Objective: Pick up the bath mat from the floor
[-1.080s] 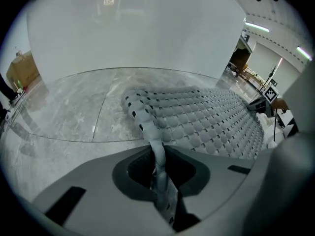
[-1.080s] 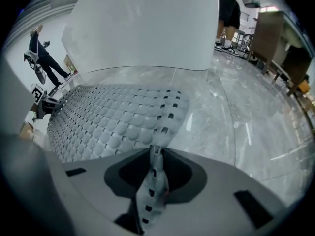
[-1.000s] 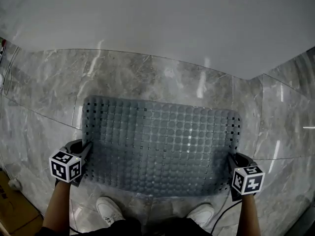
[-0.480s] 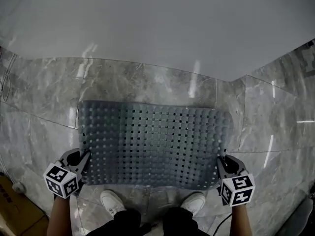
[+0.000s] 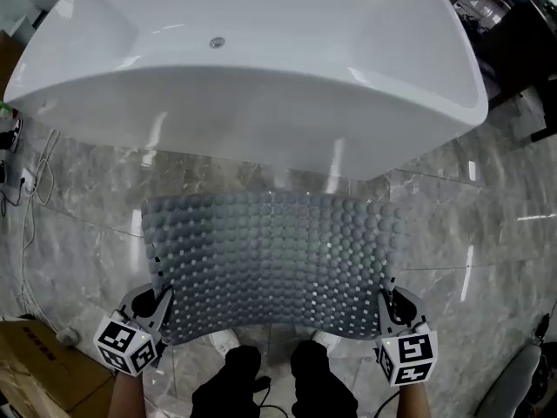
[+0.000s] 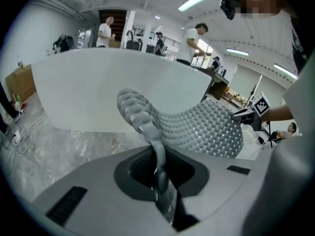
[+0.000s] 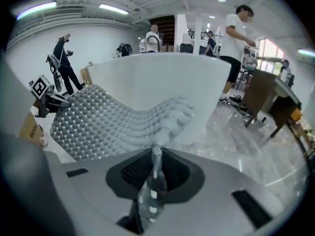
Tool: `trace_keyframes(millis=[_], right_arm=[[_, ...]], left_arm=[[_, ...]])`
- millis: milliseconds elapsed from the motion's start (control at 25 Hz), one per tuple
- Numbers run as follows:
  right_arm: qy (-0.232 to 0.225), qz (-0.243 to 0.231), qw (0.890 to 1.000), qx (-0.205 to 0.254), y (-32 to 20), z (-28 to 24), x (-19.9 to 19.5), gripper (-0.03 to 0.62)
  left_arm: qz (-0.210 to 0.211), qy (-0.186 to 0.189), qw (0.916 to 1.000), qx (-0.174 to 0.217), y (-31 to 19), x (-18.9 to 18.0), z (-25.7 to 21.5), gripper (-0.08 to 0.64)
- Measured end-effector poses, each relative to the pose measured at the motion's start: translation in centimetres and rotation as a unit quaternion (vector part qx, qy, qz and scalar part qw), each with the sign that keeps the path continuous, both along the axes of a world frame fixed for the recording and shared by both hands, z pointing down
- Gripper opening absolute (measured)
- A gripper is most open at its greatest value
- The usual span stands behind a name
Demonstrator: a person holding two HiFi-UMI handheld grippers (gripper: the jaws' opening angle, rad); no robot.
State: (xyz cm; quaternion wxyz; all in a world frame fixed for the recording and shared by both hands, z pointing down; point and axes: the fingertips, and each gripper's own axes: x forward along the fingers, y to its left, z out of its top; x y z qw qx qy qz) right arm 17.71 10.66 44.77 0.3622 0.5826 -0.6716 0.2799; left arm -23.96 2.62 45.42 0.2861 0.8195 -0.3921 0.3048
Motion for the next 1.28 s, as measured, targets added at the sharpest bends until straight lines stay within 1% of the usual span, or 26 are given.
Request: trace_keyframes(millis=[120, 240, 360, 520, 600, 680, 760, 840, 1000, 1120, 1280], right_arm=[[0.002, 0.009, 1.000, 0.030, -2.3, -8.7, 0.6, 0.075], [0.005, 0.014, 0.998, 0.064, -4.1, -18.5, 1.3, 0.075], [0.014, 0.020, 0.993, 0.118, -5.8, -29.2, 2.4, 0.075], [0.031, 0.027, 0.980, 0.195, -6.6, -42.9, 3.2, 0.075], [0.038, 0.032, 0.971, 0.232, -6.7, -48.5, 3.4, 0.075], [0.045, 0.038, 0.961, 0.271, -7.0, -53.3, 3.8, 0.075], [0.048, 0.044, 0.951, 0.302, -6.8, -56.9, 3.9, 0.075], [0.047, 0.050, 0.944, 0.323, -6.3, -59.5, 3.8, 0.075], [0.050, 0.058, 0.933, 0.353, -5.5, -62.8, 3.9, 0.075], [0.055, 0.060, 0.926, 0.368, -5.0, -64.1, 3.7, 0.075], [0.053, 0.056, 0.923, 0.376, -4.6, -64.9, 2.6, 0.075]], left_arm=[[0.011, 0.000, 0.9993, 0.035, -2.4, 1.5, -9.5, 0.043], [0.015, 0.002, 0.9971, 0.075, -4.3, 3.2, -19.9, 0.043], [0.007, 0.012, 0.9920, 0.126, -5.9, 4.4, -30.5, 0.043], [-0.021, 0.026, 0.9805, 0.194, -6.6, 4.4, -43.9, 0.043], [-0.028, 0.036, 0.9723, 0.229, -6.6, 4.1, -49.2, 0.043], [-0.034, 0.046, 0.9624, 0.265, -7.0, 4.1, -53.6, 0.043], [-0.042, 0.053, 0.9537, 0.293, -7.2, 4.2, -57.0, 0.043], [-0.047, 0.060, 0.9465, 0.314, -7.0, 4.4, -59.7, 0.043], [-0.047, 0.072, 0.9339, 0.347, -6.6, 5.1, -63.5, 0.043], [-0.043, 0.075, 0.9283, 0.361, -6.3, 5.1, -64.9, 0.043], [-0.038, 0.088, 0.9234, 0.372, -5.6, 5.4, -65.6, 0.040]])
